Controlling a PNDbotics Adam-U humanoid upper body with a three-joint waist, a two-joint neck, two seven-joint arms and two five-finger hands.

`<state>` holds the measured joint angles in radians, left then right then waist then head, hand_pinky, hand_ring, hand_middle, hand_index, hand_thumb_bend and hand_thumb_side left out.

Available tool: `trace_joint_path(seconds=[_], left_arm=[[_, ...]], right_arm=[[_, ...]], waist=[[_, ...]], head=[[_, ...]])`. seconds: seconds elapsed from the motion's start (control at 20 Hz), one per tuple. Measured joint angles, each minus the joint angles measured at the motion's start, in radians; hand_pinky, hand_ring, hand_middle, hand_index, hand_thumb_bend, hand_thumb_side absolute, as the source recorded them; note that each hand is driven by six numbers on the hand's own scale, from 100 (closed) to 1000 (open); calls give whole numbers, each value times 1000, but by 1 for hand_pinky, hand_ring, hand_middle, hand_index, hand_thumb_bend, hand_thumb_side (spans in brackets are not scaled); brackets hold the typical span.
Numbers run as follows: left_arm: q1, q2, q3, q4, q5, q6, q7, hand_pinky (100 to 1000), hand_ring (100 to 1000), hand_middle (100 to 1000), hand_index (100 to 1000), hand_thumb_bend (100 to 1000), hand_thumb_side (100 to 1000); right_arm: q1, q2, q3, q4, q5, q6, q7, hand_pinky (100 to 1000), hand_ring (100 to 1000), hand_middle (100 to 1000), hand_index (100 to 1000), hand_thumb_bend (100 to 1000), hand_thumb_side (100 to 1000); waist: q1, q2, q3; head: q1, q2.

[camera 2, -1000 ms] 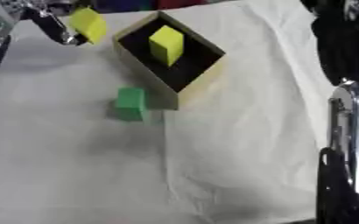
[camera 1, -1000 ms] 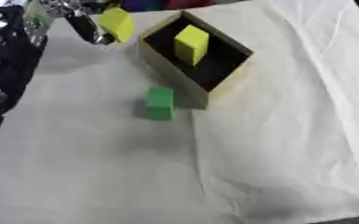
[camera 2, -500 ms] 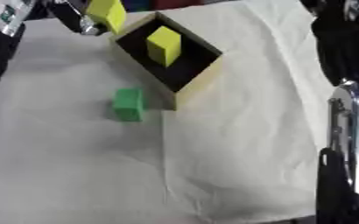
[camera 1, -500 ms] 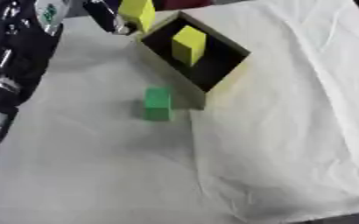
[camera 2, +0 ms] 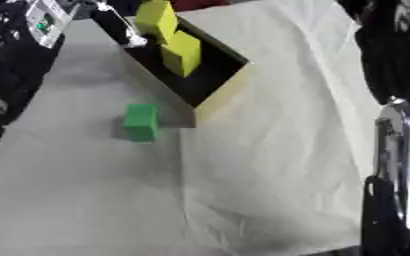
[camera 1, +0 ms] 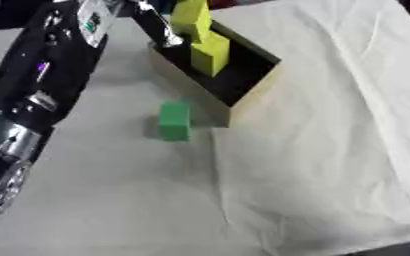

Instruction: Pick up objects on the table and place them in the box.

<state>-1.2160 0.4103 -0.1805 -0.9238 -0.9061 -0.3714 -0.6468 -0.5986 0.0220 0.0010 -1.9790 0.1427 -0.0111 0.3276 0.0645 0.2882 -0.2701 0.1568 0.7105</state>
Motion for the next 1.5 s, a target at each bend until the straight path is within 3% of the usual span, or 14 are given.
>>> trace_joint_path(seconds=[0.4, 0.45, 0.6, 0.65, 0.7, 0.95, 1.2, 1.5], left_arm=[[0, -23, 13, 60, -51, 19, 49, 552, 610, 517, 672, 100, 405], [0, -23, 14, 66, -57, 19, 53, 572, 627, 538, 706, 100, 456], [0, -23, 15, 77, -76, 18, 68, 610, 669, 580, 753, 100, 438], [0, -23, 15, 78, -84, 18, 74, 649, 728, 667, 837, 100, 441], [0, -23, 15, 78, -94, 19, 81, 651, 740, 693, 861, 100, 458], [0, -23, 12, 78, -154, 19, 124, 695, 789, 761, 920, 327, 639], [0, -23, 12, 78, -218, 28, 163, 751, 837, 802, 954, 488, 720], [-1, -22, 18, 78, -292, 47, 189, 766, 851, 806, 959, 498, 706]], right_arm=[[-9, 14, 6, 0, -4, -7, 6, 788, 782, 590, 722, 100, 1000], [-9, 16, 6, 0, -5, -7, 7, 788, 782, 590, 722, 100, 1000], [-12, 16, 6, 0, -5, -7, 7, 788, 782, 590, 722, 100, 1000], [-14, 16, 6, 0, -5, -7, 8, 788, 782, 590, 722, 100, 1000], [-15, 16, 6, 0, -5, -6, 8, 788, 782, 590, 722, 100, 1000], [-17, 16, 7, 0, -8, -4, 10, 788, 782, 589, 722, 100, 1000], [-16, 16, 10, 0, -10, -2, 12, 787, 782, 589, 722, 100, 1000], [-8, 16, 12, 0, -12, 2, 16, 787, 782, 589, 721, 100, 1000]], waist=[[0, 13, -11], [0, 13, -11], [0, 20, -12], [0, 21, -12], [0, 21, -12], [0, 21, -12], [0, 21, -12], [1, 16, -6]], head=[[14, -14], [16, -16], [16, -17], [17, -17], [17, -17], [17, -18], [17, -18], [16, -18]])
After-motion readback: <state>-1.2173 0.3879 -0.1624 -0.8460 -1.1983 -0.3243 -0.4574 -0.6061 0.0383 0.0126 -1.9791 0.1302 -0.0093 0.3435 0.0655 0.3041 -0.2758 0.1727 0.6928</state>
